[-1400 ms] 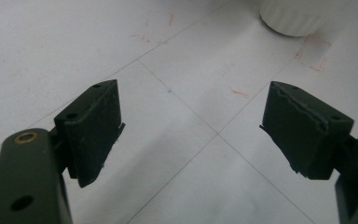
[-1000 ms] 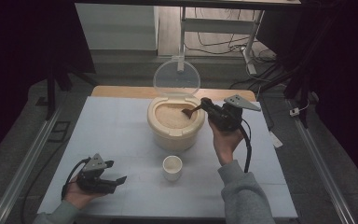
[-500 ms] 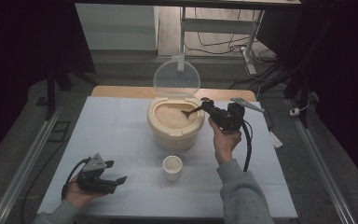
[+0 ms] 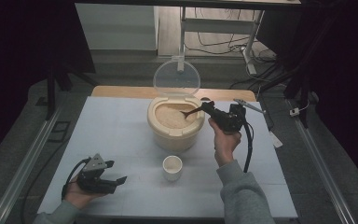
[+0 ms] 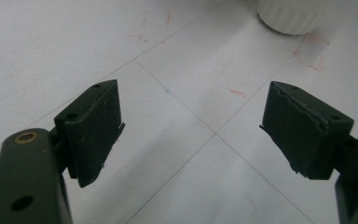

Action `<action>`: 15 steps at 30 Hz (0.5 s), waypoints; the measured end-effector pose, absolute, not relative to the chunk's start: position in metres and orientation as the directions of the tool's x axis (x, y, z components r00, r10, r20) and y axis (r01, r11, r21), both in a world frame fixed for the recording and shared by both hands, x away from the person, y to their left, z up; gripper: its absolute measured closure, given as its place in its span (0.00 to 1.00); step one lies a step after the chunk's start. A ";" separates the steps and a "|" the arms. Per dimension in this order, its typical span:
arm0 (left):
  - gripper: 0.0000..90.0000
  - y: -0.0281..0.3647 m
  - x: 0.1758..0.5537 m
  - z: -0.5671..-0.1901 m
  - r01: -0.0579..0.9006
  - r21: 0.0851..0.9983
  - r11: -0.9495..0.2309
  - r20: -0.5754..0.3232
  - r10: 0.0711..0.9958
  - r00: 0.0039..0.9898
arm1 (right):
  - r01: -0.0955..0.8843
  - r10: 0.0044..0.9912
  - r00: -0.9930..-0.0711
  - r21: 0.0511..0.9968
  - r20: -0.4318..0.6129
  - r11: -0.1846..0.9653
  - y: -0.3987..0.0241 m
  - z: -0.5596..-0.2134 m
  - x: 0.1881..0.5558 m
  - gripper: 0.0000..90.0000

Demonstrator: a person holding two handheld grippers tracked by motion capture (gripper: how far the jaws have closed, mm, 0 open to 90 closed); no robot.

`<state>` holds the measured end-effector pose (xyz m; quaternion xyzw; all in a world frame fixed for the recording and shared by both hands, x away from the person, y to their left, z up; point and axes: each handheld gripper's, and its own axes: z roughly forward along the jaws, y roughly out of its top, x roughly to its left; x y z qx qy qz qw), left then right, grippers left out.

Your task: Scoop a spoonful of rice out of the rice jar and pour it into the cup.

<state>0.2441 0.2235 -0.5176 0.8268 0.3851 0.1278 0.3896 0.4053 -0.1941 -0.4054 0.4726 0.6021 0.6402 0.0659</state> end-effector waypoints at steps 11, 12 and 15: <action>0.22 0.223 0.244 -0.517 0.535 0.743 -0.402 -0.086 0.735 0.672 | 0.539 0.572 -0.506 0.755 0.645 -0.375 -0.208 -0.407 0.406 0.92; 0.22 0.223 0.244 -0.517 0.535 0.743 -0.402 -0.086 0.735 0.672 | 0.542 0.568 -0.498 0.746 0.656 -0.387 -0.209 -0.407 0.406 0.92; 0.22 0.223 0.244 -0.518 0.535 0.742 -0.405 -0.085 0.734 0.673 | 0.556 0.548 -0.484 0.724 0.682 -0.409 -0.213 -0.409 0.407 0.92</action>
